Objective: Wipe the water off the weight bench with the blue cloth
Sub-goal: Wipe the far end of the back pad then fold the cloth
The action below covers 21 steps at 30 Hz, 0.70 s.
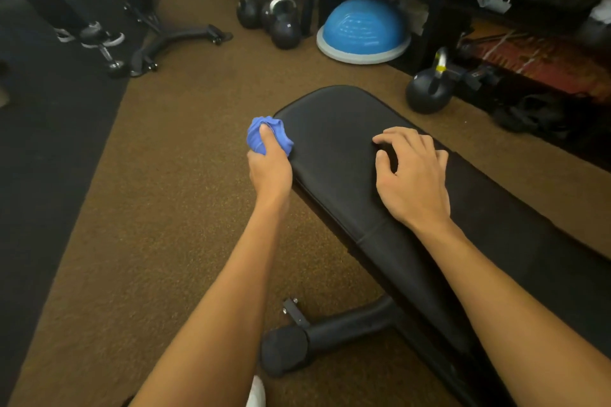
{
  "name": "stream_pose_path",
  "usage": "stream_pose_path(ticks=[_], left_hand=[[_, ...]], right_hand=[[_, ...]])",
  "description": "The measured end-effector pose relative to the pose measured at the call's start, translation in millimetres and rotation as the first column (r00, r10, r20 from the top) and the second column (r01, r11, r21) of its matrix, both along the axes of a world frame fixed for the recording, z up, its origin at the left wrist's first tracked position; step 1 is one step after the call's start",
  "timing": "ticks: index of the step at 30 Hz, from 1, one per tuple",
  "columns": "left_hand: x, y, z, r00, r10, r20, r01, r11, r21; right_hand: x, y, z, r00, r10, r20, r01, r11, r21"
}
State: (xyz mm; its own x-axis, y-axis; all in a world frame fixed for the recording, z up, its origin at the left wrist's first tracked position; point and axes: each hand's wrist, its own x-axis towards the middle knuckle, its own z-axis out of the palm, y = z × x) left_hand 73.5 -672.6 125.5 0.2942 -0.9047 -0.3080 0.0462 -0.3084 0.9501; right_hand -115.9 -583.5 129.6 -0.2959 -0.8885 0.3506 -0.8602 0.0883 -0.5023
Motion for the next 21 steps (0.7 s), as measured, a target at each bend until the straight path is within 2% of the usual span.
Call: stream_pose_path(ticks=[6,10,16,21], left_hand=[[23,-17,-6,0.977,-0.213,0.023,0.214,0.975,-0.061],[34,-13,-4,0.962,-0.271,0.023,0.272,0.961,-0.042],[49,-15,11,0.947,-0.320,0.002,0.317,0.938,0.138],[67,-13,34,0.947,-0.297,-0.119,0.319,0.903,0.286]], right_hand=[[1,0,0,1.000,-0.023,-0.005,0.023,1.000,0.009],[4,3,4,0.999,-0.044,0.027,0.043,0.999,0.010],[15,6,9,0.996,-0.077,0.033,0.076,0.996,0.051],[29,4,22,0.989,-0.134,0.056,0.126,0.983,0.134]])
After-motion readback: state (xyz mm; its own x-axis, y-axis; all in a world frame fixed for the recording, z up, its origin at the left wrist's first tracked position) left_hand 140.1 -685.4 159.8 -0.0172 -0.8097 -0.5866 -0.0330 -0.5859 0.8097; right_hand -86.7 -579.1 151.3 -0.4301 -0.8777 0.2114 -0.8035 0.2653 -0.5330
